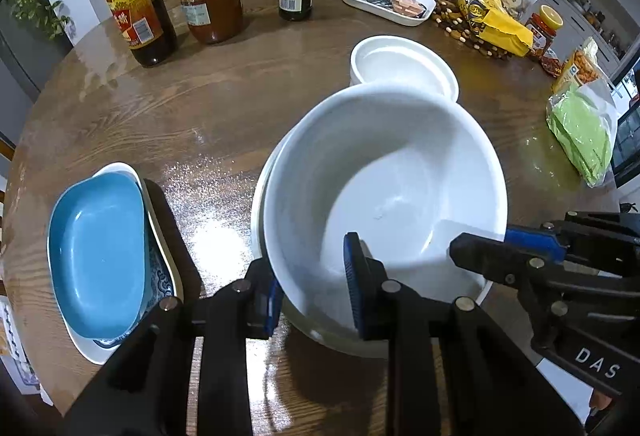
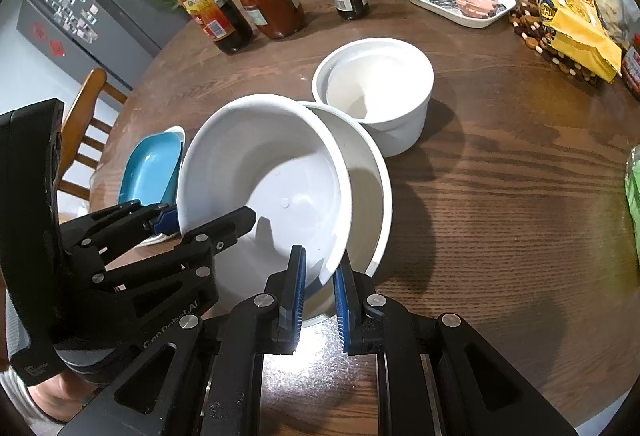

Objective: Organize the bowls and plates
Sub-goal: 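Lower the medium bowl into the large white bowl and open the right gripper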

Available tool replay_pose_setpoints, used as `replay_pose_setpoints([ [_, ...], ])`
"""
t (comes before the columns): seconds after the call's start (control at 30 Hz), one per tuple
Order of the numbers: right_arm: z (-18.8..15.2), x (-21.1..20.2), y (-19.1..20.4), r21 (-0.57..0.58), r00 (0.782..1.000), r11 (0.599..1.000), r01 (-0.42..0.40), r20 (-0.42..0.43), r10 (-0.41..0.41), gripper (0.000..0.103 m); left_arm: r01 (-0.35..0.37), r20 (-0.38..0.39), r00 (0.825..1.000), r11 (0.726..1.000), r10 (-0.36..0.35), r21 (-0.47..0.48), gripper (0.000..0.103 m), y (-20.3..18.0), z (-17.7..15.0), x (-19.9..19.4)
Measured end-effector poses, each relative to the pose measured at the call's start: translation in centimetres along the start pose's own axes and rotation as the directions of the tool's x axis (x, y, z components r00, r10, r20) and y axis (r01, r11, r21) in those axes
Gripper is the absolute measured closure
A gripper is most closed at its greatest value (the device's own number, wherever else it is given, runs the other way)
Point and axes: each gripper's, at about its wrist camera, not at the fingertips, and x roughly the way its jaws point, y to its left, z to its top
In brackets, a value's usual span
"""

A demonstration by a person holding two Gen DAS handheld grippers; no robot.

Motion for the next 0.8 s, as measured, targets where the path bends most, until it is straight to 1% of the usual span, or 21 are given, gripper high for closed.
replay_pose_setpoints([
  [0.5,-0.53,-0.14,0.12,-0.009,1.000,1.000,0.007,0.010,-0.007,0.088,-0.032,0.003,1.000,0.998,0.031,0.045,0.077,-0.41,-0.30,0.20],
  [0.8,-0.49,-0.25,-0.06,0.005,1.000,1.000,-0.005,0.010,0.005,0.088,-0.025,-0.006,1.000,0.999,0.025,0.030,0.077,-0.24,-0.23,0.28],
])
